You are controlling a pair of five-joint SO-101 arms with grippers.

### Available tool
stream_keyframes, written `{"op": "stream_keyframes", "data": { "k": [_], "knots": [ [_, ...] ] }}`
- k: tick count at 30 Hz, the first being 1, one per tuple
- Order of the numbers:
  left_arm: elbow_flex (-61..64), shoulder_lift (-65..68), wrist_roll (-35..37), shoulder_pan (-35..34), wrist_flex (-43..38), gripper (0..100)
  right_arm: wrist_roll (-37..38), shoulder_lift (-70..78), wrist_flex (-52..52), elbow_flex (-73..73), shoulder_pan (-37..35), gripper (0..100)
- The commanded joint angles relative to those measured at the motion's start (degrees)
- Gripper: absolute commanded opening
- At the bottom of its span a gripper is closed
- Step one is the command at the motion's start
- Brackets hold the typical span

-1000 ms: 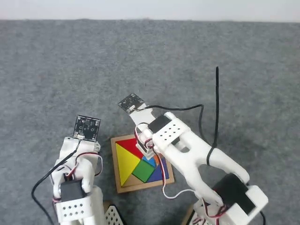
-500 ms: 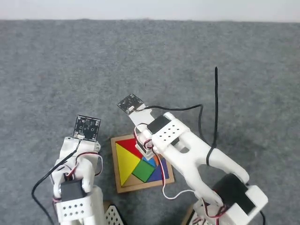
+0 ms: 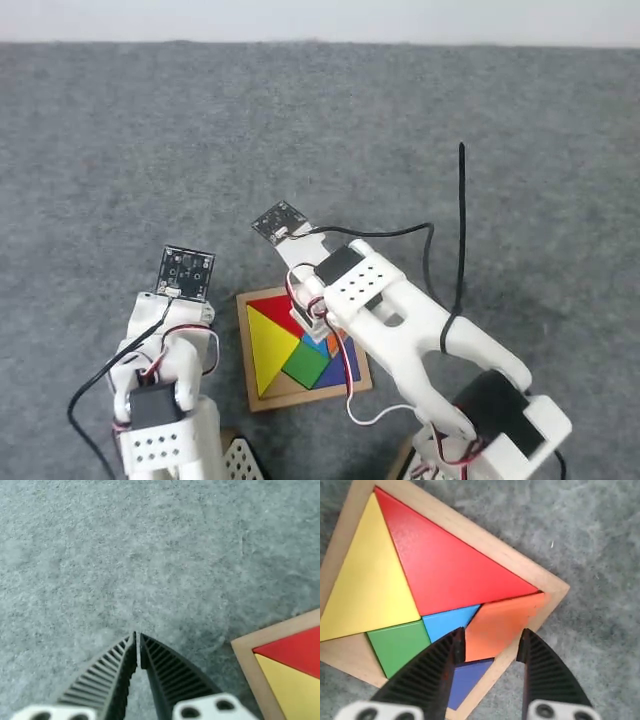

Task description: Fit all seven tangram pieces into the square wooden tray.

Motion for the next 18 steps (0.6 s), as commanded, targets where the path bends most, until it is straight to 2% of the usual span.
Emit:
{"op": "stream_keyframes", "data": {
  "k": [1,10,14,18],
  "knots": [
    [-0.48,-1.14,-0.35,0.35,0.18,1,-0.18,-0.75,1.01,-0.44,0.31,17.3],
    [-0.48,-1.14,-0.35,0.35,0.35,1,0.0,-0.84,3.91,-2.64,7.6,16.7],
    [-0.48,-1.14,-0.35,0.44,0.35,1,2.29,-1.8,3.47,-2.46,9.45,6.2],
    [-0.48,-1.14,-0.26,0.44,0.44,1,4.13,-5.23,3.47,-1.93,11.12,5.4]
  ]
}}
